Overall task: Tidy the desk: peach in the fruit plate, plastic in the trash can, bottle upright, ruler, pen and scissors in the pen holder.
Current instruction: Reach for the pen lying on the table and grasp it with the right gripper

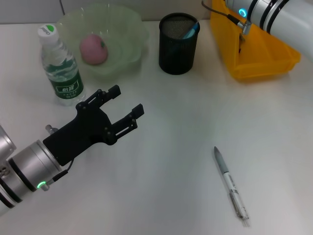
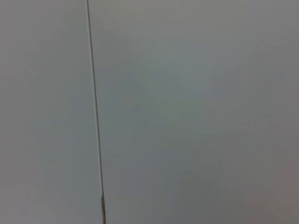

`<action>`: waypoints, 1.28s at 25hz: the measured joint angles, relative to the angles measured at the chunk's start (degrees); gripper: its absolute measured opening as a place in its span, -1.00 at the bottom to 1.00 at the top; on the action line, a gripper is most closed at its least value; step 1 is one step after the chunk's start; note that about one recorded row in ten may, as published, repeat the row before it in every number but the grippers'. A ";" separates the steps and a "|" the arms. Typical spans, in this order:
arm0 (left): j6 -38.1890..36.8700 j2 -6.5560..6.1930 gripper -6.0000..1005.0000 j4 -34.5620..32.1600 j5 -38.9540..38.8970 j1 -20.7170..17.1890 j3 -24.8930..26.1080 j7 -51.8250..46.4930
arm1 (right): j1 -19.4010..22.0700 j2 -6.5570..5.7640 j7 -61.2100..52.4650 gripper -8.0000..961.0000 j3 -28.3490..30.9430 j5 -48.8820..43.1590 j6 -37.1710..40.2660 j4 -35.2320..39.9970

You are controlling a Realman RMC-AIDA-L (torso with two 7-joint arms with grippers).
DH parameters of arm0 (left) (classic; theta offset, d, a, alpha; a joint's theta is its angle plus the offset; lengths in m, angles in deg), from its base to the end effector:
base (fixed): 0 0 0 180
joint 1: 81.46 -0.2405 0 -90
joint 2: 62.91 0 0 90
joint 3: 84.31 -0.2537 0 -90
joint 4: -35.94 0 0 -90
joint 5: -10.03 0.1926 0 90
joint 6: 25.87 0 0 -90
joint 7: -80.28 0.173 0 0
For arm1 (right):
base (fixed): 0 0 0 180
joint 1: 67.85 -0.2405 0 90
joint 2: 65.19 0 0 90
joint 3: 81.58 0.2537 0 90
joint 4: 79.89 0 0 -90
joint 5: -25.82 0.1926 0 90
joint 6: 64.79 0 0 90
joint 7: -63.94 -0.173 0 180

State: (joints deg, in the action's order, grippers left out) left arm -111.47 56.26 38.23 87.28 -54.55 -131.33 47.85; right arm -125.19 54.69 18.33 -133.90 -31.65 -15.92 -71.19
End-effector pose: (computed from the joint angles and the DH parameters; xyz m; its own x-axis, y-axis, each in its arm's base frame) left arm -0.2525 0.2812 -0.0739 0.6233 0.1095 0.7743 0.5556 -0.7588 -0.3399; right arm 0.1175 0.4773 -0.0456 0.6883 -0.0457 -0.7240 -0.5789 -0.6361 -0.5101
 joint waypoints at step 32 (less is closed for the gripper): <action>-3.64 -0.82 0.56 -13.16 1.63 -3.93 -19.15 -12.99 | 24.23 -8.46 -31.73 0.70 0.04 -39.24 48.12 30.28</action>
State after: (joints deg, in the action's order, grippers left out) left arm -115.11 55.45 25.07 88.91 -58.49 -150.48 34.86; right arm -100.96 46.23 -13.40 -133.86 -70.89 32.20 -40.91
